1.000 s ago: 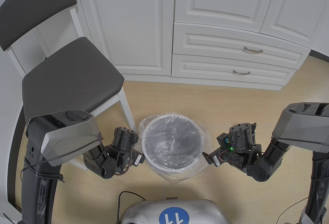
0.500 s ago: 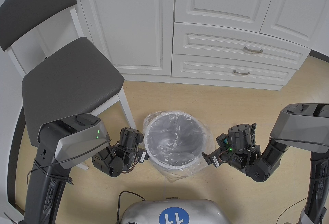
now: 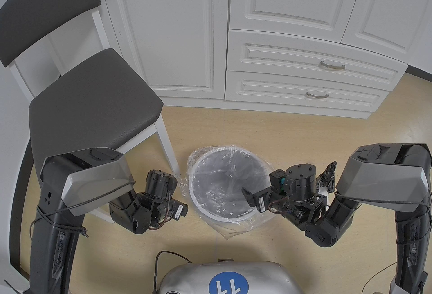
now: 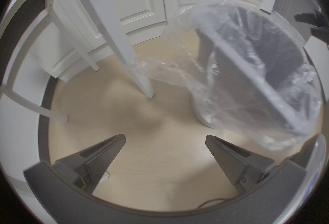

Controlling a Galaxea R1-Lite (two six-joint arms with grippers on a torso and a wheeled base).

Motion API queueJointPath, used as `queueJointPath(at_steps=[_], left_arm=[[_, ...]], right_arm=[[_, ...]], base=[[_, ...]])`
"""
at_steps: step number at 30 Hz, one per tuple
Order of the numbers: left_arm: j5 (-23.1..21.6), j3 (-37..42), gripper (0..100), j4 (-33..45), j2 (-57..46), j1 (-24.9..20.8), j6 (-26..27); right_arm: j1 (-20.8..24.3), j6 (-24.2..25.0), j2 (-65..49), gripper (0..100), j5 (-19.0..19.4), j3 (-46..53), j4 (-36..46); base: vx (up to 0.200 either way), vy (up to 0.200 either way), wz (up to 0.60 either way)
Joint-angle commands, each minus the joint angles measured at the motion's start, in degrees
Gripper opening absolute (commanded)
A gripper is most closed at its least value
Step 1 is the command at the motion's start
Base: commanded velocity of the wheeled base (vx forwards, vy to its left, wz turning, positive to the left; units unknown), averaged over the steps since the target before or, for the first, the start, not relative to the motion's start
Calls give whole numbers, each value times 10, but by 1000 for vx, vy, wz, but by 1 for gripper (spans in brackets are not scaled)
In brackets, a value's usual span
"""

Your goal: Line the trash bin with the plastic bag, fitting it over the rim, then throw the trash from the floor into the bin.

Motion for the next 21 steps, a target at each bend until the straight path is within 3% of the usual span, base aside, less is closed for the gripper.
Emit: queueJointPath(at_steps=[1,4,5,7,10,14,21], left_arm=[[-102,84,100,-25,-75,36,35],[-170,122,100,-60,-101,57,64],[-174,125,100,-63,-103,59,66],[-202,154,100,-90,-120,71,80],[-224,175,100,-107,-137,78,90],[-252,197,100,-108,-159,84,94],[-280,234,100,-144,-172,83,118]], right_arm=[[25,13,4,100,-5,-35,32],[37,12,-27,100,-16,-86,141],[39,12,-30,100,-17,-92,156],[51,17,-33,100,-32,-160,277],[64,22,-12,100,-67,-229,353],[77,20,29,100,-103,-305,407],[94,17,75,100,-125,-395,486]], base=[[0,0,0],[0,0,0],[0,0,0],[0,0,0],[0,0,0],[0,0,0],[0,0,0]])
